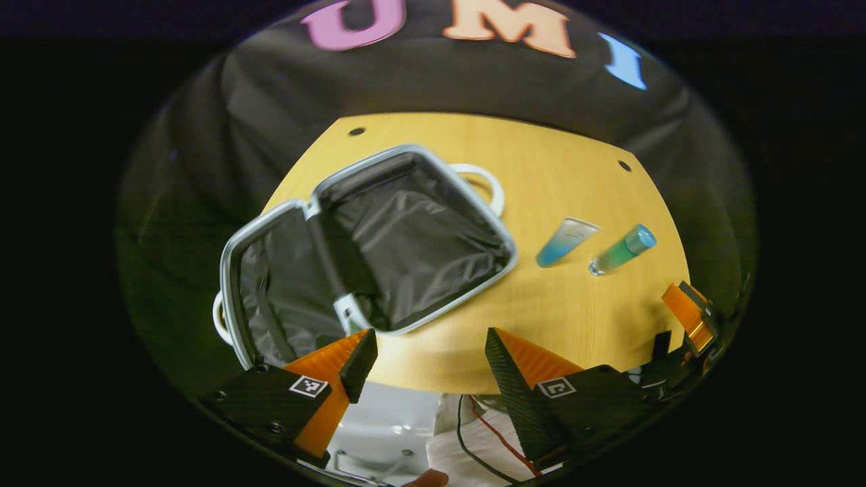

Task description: First open the suitcase, pack the skin care products into it, and then close the suitcase.

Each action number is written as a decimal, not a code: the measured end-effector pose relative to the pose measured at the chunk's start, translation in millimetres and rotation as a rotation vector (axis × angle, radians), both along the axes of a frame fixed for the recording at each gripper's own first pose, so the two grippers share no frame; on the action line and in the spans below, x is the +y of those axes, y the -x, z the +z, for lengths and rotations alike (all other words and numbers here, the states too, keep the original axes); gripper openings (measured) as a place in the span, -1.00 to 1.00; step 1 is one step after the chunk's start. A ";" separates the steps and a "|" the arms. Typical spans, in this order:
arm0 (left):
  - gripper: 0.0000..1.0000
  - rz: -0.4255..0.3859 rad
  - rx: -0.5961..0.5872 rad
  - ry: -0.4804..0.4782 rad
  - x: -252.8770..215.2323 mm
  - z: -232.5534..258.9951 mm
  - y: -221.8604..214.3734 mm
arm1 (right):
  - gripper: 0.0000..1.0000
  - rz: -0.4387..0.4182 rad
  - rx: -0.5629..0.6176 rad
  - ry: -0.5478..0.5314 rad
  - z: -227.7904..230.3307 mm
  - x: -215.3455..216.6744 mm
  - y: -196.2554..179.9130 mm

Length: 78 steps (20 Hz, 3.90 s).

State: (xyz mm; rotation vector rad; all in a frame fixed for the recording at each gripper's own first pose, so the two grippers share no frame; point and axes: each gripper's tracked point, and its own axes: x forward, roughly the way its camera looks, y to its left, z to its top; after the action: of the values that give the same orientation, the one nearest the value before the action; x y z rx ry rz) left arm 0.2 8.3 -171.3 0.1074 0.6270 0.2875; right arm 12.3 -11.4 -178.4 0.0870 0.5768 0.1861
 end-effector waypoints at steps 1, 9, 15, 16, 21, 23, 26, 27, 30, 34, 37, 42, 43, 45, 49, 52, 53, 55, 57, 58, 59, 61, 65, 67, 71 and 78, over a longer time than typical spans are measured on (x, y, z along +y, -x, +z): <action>0.94 -0.038 -0.014 -0.049 -9.0 2.2 -10.8 | 0.90 0.011 0.014 0.008 -4.3 -2.9 0.0; 0.92 -0.182 -0.191 -0.142 -97.3 -21.9 -104.6 | 0.89 0.092 0.072 0.021 -24.2 -11.2 -27.2; 0.92 -0.129 -0.286 -0.107 -102.1 -43.9 -161.2 | 0.89 0.204 0.122 0.068 -55.4 -4.7 -33.2; 0.92 -0.124 -0.292 -0.116 -101.4 -45.5 -168.1 | 0.89 0.219 0.132 0.076 -59.7 -5.3 -32.3; 0.76 -0.118 -0.314 -0.067 -98.5 -60.5 -198.7 | 0.97 0.251 0.152 0.092 -74.8 -0.5 -36.1; 0.56 -0.104 -0.307 -0.079 -91.1 -65.6 -205.0 | 0.97 0.266 0.150 0.096 -79.9 3.4 -40.3; 0.19 -0.106 -0.303 -0.079 -90.0 -67.9 -210.6 | 0.97 0.295 0.132 0.101 -85.9 11.2 -50.3; 0.14 -0.116 -0.308 -0.069 -91.4 -68.5 -213.5 | 0.89 0.306 0.126 0.108 -88.3 13.5 -53.7; -0.17 -0.138 -0.307 -0.055 -94.4 -68.8 -212.4 | 0.97 0.354 0.102 0.140 -93.7 22.4 -59.4; -0.22 -0.126 -0.310 -0.033 -94.9 -55.7 -199.4 | 0.97 0.390 0.047 0.131 -90.2 36.6 -71.5; -0.22 -0.132 -0.329 0.040 -100.1 -28.3 -181.4 | 0.94 0.392 0.025 0.101 -90.4 49.7 -87.3; -0.22 -0.088 -0.302 0.125 -84.4 6.9 -145.5 | 0.88 0.360 -0.002 0.034 -89.1 66.6 -107.7; -0.22 -0.069 -0.292 0.133 -76.4 11.6 -139.0 | 0.82 0.353 -0.010 0.024 -87.3 68.2 -111.1; -0.22 -0.026 -0.284 0.154 -58.6 20.8 -126.5 | 0.77 0.344 -0.010 0.002 -87.5 72.6 -114.2; -0.23 0.053 -0.266 0.195 -21.1 31.0 -109.6 | 0.17 0.333 -0.024 0.035 -93.9 72.2 -118.6; -0.22 0.113 -0.257 0.199 12.8 34.2 -98.4 | -0.02 0.331 -0.025 0.072 -94.5 67.3 -122.4; -0.22 0.136 -0.243 0.206 23.9 29.4 -96.0 | -0.12 0.327 -0.020 0.068 -94.7 66.3 -123.4; -0.22 0.184 -0.199 0.209 50.3 16.7 -90.3 | -0.26 0.321 -0.008 0.056 -93.8 66.0 -124.2; -0.22 0.214 -0.157 0.208 69.9 3.2 -91.1 | -0.21 0.319 -0.004 0.061 -94.1 64.8 -124.7; -0.16 0.217 -0.121 0.227 73.5 -7.3 -92.1 | -0.26 0.322 -0.001 0.068 -94.8 65.5 -124.5; -0.22 0.221 -0.089 0.250 77.3 -15.2 -98.2 | -0.26 0.330 0.004 0.080 -93.7 66.1 -123.8; -0.22 0.238 -0.015 0.302 81.5 -35.3 -103.5 | -0.31 0.350 0.015 0.106 -95.3 66.4 -122.6; -0.22 0.299 0.115 0.406 87.9 -66.2 -100.1 | -0.26 0.355 0.061 0.124 -95.9 62.7 -122.1; -0.22 0.309 0.172 0.441 87.3 -75.9 -98.4 | -0.31 0.362 0.090 0.108 -94.8 63.7 -117.0; -0.19 0.320 0.204 0.461 100.9 -84.0 -98.5 | -0.26 0.334 0.095 0.078 -79.6 65.9 -110.4; 0.70 0.218 0.182 0.537 95.5 -69.0 -90.2 | -0.33 0.311 0.053 0.095 -33.7 106.9 -92.9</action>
State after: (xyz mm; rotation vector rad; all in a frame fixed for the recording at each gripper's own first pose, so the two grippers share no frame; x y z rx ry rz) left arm 90.4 103.8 -240.3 -0.4574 0.8798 0.3130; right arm 105.2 95.4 -212.1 -0.0909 0.6493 0.4587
